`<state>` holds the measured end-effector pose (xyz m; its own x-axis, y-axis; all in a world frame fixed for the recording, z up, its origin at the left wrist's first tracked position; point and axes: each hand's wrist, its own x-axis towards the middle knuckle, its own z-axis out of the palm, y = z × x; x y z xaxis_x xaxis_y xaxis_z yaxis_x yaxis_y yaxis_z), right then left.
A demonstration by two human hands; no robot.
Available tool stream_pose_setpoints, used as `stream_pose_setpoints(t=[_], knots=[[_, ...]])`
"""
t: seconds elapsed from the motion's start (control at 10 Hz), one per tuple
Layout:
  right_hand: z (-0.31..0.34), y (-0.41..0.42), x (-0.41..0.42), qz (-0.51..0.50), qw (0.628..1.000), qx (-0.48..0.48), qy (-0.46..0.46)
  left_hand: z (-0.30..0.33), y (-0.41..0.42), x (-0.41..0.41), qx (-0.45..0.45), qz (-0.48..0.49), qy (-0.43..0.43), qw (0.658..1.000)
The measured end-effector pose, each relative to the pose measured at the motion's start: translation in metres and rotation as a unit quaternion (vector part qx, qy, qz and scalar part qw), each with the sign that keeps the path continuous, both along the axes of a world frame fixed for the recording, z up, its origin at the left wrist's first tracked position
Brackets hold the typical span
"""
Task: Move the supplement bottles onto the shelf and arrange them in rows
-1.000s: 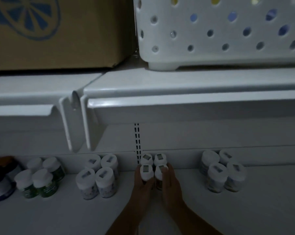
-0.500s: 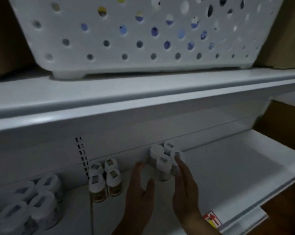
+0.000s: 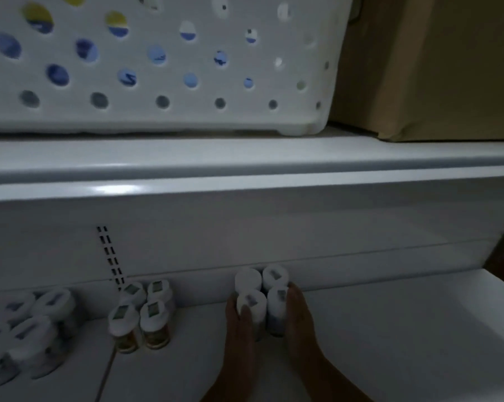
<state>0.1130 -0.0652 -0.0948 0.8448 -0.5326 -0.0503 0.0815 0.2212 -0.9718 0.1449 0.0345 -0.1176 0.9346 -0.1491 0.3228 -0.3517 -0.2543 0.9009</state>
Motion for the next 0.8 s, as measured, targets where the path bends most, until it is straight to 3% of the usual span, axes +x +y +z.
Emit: stream_pose_setpoints(t=[0.2, 0.3, 0.4, 0.5, 0.6, 0.7, 0.8], knots=[[-0.001, -0.003, 0.005, -0.035, 0.997, -0.07, 0.015, 0.006, 0.009, -0.008, 0.029, -0.028, -0.011, 0.999], [0.008, -0.005, -0.004, -0.024, 0.995, -0.097, 0.029, 0.024, 0.022, -0.025, 0.05, -0.055, 0.037, 0.997], [0.031, -0.013, -0.025, -0.096, 0.98, -0.172, 0.028, 0.044, 0.039, -0.025, 0.109, 0.008, 0.023, 0.994], [0.059, -0.012, -0.046, -0.076, 0.952, -0.296, 0.011, 0.075, 0.077, -0.036, 0.2, -0.038, 0.012, 0.979], [0.079, 0.009, -0.055, 0.02, 0.914, -0.403, 0.049, 0.106, 0.138, -0.042, 0.38, -0.104, 0.045, 0.918], [0.093, 0.039, -0.063, 0.113, 0.857, -0.493, 0.095, 0.127, 0.205, -0.057, 0.497, -0.144, 0.063, 0.853], [0.104, 0.076, -0.074, 0.136, 0.805, -0.556, 0.155, 0.142, 0.269, -0.077, 0.553, -0.095, 0.037, 0.827]])
